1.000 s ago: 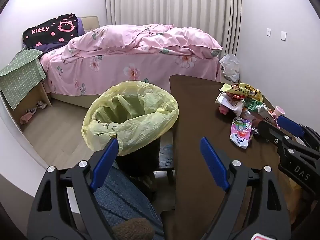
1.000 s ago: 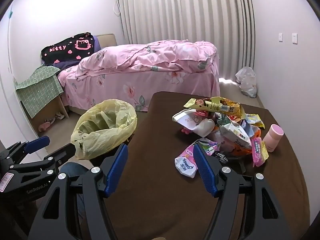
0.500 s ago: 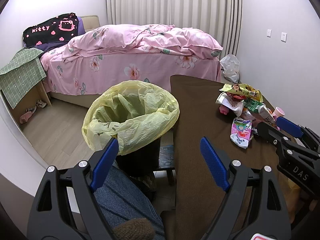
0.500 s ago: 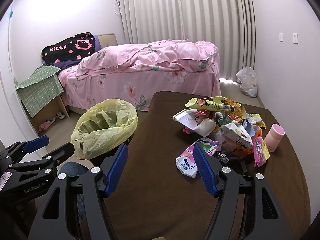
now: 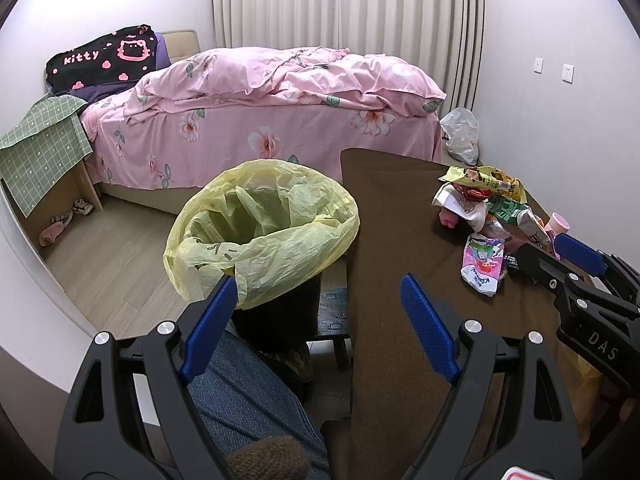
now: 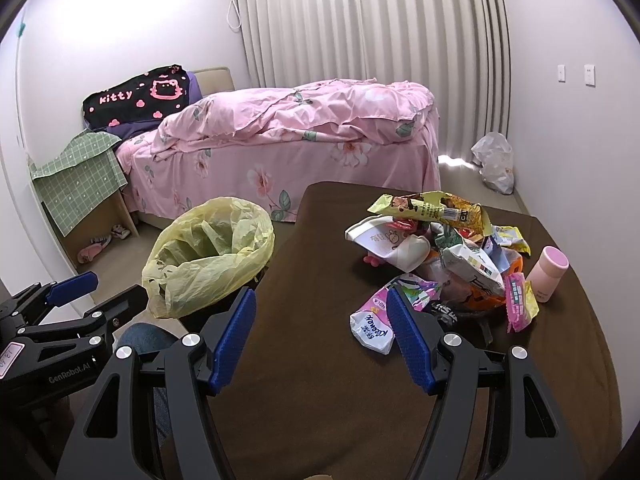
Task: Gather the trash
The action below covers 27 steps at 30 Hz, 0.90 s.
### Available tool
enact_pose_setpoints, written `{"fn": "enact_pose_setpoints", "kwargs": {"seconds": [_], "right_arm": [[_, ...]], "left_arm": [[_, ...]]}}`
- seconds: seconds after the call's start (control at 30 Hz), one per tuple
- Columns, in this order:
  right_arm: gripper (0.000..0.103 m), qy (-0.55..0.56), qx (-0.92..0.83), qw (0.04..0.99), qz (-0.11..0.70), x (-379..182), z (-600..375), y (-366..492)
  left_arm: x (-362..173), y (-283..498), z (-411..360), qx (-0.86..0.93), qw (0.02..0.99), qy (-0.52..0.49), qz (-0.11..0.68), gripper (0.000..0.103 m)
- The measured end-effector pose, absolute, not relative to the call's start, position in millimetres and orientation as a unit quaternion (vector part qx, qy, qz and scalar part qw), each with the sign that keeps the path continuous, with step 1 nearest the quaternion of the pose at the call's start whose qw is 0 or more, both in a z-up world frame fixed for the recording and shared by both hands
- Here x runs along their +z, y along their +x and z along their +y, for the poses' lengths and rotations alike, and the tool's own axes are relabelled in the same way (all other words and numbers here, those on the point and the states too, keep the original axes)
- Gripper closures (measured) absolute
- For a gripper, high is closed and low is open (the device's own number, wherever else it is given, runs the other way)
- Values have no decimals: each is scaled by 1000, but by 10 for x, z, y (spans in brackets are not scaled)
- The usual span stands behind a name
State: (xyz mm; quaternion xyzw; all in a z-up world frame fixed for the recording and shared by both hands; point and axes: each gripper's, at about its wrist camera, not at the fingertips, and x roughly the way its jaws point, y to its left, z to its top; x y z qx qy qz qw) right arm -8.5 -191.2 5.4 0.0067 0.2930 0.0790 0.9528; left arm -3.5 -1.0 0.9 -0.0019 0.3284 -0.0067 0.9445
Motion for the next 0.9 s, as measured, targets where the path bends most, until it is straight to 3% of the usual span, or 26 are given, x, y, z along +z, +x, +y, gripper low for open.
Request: {"fn": "enact_pose_setpoints", "kwargs": {"seconds": [0.9], "right_arm": [[38, 7, 79, 953, 294, 60, -1910, -75]], "left_arm": [[5, -35, 7, -7, 944, -4, 329, 24]]}}
